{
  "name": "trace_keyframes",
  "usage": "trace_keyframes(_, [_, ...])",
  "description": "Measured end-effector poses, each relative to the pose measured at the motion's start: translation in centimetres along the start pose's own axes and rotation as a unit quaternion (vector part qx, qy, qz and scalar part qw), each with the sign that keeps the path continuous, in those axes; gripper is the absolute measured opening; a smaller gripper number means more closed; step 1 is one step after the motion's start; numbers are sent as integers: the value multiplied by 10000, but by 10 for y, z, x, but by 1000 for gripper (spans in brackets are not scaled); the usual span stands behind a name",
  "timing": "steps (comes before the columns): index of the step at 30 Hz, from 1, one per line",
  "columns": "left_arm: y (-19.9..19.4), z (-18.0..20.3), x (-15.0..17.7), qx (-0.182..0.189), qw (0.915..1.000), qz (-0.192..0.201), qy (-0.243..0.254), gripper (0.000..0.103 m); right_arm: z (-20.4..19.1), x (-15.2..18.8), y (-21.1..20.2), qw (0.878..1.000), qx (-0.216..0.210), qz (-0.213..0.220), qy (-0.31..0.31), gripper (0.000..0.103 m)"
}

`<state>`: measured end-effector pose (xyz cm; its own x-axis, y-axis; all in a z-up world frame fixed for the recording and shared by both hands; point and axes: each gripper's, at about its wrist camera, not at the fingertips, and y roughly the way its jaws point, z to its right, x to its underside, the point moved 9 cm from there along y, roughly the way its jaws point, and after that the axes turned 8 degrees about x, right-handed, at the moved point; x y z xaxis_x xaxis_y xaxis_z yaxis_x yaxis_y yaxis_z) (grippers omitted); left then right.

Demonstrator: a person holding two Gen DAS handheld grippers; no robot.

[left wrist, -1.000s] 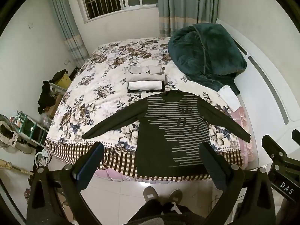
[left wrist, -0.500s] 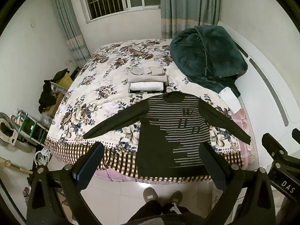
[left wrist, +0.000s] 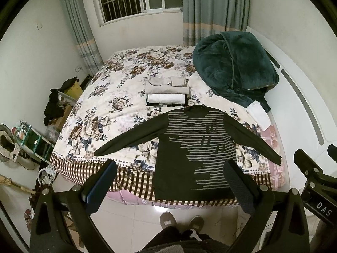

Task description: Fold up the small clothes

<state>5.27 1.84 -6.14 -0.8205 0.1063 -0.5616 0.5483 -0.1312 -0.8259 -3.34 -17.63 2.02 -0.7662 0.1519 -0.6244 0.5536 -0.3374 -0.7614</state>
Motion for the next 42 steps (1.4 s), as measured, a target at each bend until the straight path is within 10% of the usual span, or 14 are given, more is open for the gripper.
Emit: trace_keyframes(42, [1,-2,-4,22,10000,68,-11,103,-19,-26,-7,9999,-38,85,-68,103])
